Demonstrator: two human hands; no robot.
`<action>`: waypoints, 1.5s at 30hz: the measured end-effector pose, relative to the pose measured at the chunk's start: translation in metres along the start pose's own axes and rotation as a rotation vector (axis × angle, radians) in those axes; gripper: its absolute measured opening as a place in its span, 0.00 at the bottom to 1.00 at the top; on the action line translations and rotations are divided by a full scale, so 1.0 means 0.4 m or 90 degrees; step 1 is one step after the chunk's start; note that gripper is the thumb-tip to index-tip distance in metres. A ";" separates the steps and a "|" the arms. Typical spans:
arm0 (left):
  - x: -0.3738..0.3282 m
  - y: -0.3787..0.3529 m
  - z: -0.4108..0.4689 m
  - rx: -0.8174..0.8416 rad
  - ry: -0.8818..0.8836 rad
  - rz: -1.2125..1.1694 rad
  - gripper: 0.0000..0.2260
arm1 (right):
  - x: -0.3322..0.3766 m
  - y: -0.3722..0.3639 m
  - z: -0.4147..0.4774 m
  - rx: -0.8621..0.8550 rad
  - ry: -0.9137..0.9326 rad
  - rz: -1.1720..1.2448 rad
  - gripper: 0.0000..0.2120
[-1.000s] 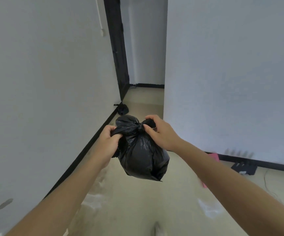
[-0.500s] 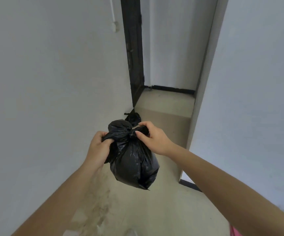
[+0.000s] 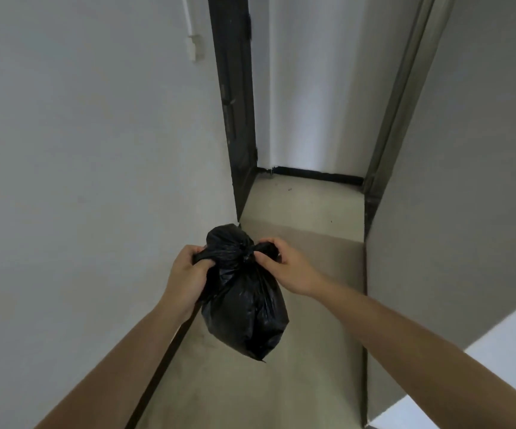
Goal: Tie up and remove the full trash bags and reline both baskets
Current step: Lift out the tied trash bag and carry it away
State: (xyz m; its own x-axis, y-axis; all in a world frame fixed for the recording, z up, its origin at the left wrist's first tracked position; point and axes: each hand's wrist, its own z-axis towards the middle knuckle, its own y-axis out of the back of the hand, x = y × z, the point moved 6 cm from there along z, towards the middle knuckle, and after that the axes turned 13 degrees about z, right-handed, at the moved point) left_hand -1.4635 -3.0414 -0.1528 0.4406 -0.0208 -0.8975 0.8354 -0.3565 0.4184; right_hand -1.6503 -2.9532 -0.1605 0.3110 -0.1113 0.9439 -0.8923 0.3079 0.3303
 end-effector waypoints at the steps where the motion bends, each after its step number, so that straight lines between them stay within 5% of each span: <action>1: -0.009 -0.019 0.074 0.013 -0.004 0.012 0.03 | -0.023 0.017 0.070 -0.012 -0.005 0.003 0.16; 7: 0.020 -0.163 0.564 0.036 0.013 0.053 0.03 | -0.222 0.080 0.542 -0.036 -0.045 0.037 0.07; 20: 0.308 -0.321 1.360 0.168 0.170 0.291 0.08 | -0.625 0.001 1.352 0.114 -0.271 0.007 0.11; 26: 0.479 -0.384 1.579 0.218 0.185 0.326 0.09 | -0.789 -0.078 1.526 0.119 -0.346 -0.026 0.08; 31: 0.756 -0.510 1.717 0.282 0.340 0.250 0.11 | -1.067 -0.197 1.617 0.114 -0.424 -0.047 0.11; 39: 1.255 -0.754 1.847 0.186 0.466 0.173 0.10 | -1.638 -0.455 1.651 0.168 -0.450 -0.081 0.12; 45: 1.462 -0.830 1.935 0.128 0.456 0.160 0.09 | -1.872 -0.533 1.742 0.153 -0.400 -0.101 0.13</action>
State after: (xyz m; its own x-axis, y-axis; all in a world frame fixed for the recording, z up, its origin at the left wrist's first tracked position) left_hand -1.7375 -3.6583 -0.9247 0.7707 0.4597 -0.4412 0.6366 -0.5852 0.5023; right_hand -1.9211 -3.5938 -0.9403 0.2603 -0.6863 0.6791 -0.9218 0.0327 0.3863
